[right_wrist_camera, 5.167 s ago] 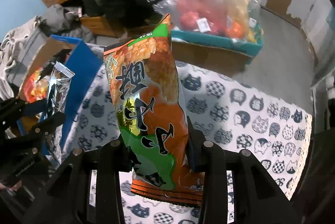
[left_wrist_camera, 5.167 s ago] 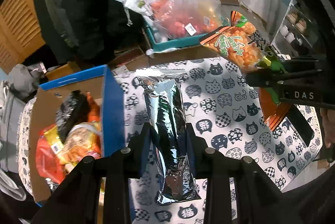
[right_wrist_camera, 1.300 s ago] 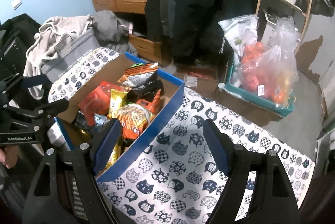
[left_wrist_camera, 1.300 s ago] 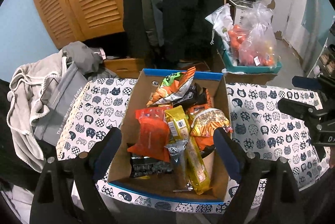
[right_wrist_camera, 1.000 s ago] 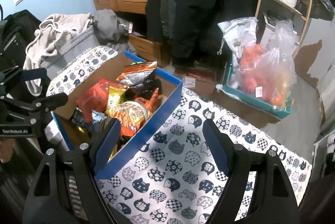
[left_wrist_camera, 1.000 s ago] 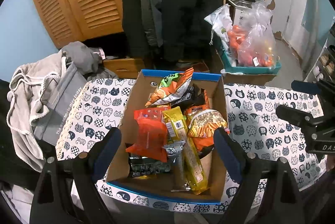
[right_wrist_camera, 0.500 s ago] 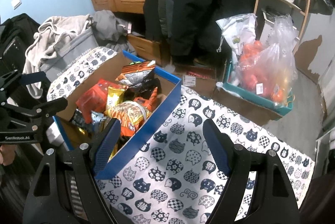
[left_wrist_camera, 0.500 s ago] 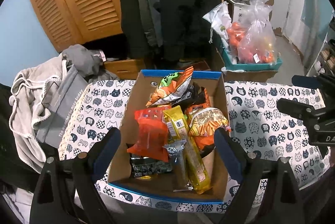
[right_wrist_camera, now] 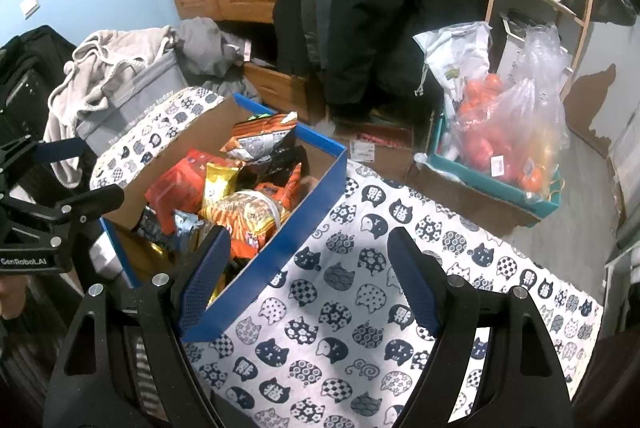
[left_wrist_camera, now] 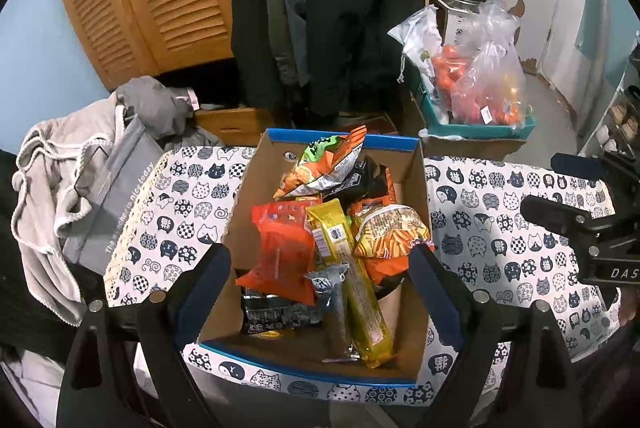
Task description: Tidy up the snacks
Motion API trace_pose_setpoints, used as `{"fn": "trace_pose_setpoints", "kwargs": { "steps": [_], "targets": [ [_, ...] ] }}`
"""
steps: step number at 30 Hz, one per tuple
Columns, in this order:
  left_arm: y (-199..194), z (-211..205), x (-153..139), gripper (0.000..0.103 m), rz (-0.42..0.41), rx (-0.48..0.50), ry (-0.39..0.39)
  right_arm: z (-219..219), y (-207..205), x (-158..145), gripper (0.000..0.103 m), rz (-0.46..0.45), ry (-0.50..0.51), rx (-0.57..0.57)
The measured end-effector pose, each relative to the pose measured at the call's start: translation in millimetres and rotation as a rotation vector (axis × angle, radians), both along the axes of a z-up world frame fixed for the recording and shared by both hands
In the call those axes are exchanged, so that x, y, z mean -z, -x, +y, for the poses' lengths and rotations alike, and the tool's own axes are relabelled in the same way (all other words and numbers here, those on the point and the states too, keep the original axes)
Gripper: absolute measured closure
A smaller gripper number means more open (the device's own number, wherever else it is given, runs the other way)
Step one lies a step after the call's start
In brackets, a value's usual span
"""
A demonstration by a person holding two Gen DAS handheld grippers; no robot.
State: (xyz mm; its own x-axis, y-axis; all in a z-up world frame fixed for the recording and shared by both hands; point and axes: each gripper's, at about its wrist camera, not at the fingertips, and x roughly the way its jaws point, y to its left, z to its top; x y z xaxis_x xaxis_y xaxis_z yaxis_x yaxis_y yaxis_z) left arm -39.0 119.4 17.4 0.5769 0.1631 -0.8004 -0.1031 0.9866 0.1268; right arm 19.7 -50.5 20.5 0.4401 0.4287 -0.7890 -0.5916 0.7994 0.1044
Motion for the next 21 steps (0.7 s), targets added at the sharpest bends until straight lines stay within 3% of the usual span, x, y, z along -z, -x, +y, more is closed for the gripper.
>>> {"fn": "trace_pose_setpoints", "kwargs": {
  "steps": [21],
  "targets": [
    [4.9, -9.2, -5.1, 0.011, -0.015, 0.022, 0.009, 5.3, 4.3, 1.8, 0.023, 0.001, -0.001, 0.001]
  ]
}}
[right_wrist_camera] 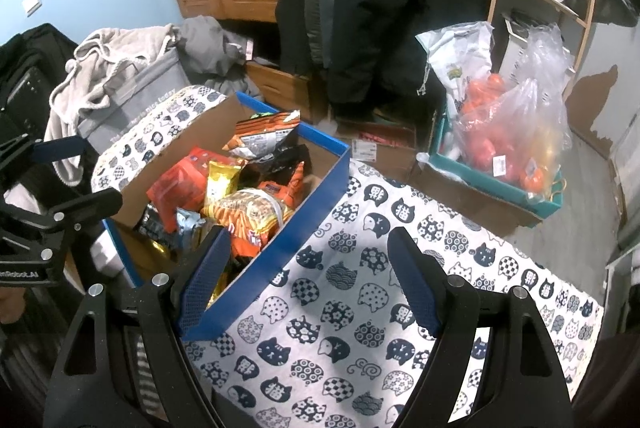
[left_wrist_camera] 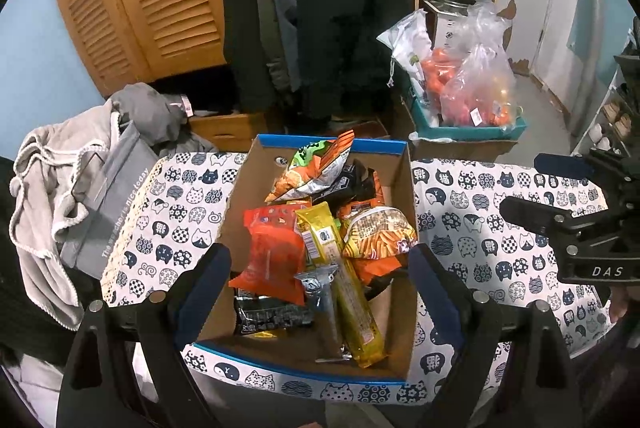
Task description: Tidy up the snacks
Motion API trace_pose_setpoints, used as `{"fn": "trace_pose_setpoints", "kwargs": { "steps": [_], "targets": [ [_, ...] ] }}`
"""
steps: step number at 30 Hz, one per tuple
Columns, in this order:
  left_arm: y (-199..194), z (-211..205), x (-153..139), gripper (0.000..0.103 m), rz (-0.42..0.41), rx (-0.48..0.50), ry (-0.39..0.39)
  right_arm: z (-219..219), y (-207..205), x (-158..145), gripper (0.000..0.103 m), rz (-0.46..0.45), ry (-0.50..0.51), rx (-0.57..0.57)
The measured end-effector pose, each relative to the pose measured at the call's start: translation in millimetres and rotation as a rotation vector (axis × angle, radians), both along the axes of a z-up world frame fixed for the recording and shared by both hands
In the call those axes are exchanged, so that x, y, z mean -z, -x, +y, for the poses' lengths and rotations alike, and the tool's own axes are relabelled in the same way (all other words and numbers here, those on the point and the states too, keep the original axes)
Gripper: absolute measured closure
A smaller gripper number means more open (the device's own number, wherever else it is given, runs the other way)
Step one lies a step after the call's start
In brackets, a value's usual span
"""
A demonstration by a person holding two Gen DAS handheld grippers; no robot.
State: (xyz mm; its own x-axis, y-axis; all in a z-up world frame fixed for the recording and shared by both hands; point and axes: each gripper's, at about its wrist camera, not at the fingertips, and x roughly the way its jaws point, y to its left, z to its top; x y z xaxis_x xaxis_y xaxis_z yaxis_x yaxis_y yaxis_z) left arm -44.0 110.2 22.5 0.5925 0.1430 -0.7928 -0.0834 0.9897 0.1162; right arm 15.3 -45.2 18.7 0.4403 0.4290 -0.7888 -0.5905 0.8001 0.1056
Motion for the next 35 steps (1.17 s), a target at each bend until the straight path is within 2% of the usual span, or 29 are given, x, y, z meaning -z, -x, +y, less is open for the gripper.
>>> {"fn": "trace_pose_setpoints", "kwargs": {
  "steps": [35],
  "targets": [
    [1.8, -2.2, 4.8, 0.011, 0.014, 0.001, 0.004, 1.8, -1.5, 3.8, 0.023, 0.005, 0.002, 0.002]
  ]
}}
